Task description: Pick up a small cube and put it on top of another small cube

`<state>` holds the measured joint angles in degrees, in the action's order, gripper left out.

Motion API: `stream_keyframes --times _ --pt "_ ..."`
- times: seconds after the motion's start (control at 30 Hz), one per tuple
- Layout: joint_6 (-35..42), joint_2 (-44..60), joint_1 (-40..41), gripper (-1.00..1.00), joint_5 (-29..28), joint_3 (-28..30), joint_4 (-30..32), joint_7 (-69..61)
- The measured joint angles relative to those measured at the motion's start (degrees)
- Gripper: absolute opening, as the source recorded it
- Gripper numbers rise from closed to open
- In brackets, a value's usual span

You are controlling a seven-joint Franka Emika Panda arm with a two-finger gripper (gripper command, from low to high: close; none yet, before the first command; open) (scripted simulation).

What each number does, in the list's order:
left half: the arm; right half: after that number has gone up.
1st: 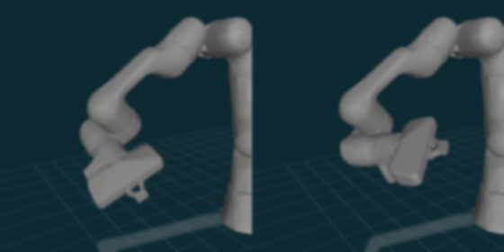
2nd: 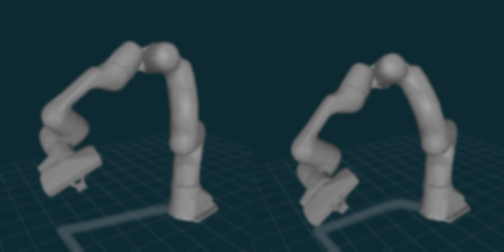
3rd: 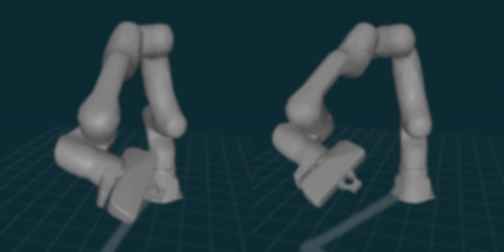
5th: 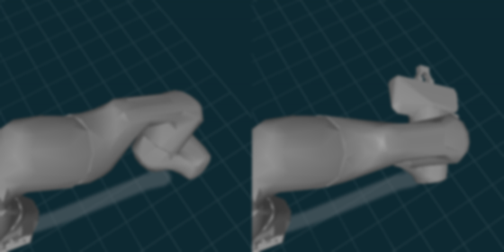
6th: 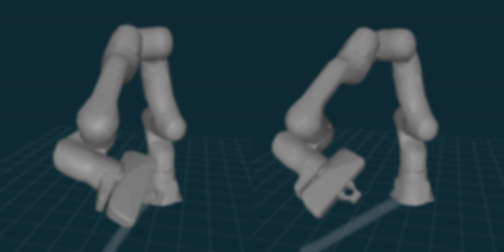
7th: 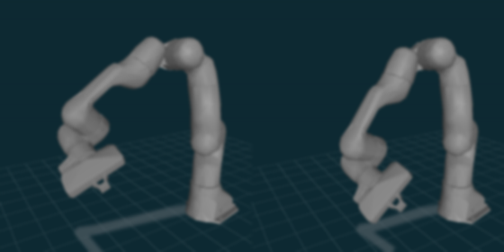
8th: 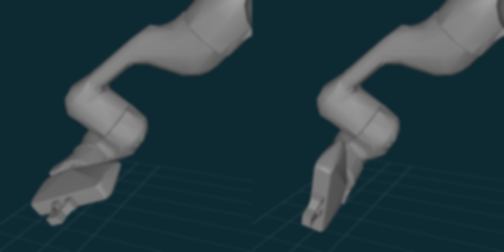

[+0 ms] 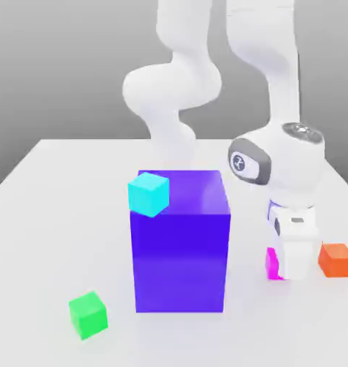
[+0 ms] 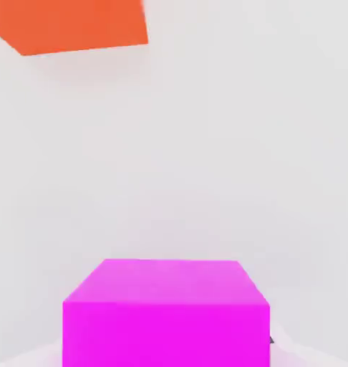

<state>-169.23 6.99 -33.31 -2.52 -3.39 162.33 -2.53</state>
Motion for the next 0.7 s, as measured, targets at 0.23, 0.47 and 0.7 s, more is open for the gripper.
stream_keyframes --times 0.23,0.47,0.7 --pt "9.77 -11.74 0.30 -1.00 6.00 2.00 -4.19 -12.16" --pt "18.51 -21.94 0.85 -1.00 1.83 6.68 -6.83 -33.08" --pt "26.22 -31.08 1.51 -1.00 -3.54 12.42 -8.57 -54.13"
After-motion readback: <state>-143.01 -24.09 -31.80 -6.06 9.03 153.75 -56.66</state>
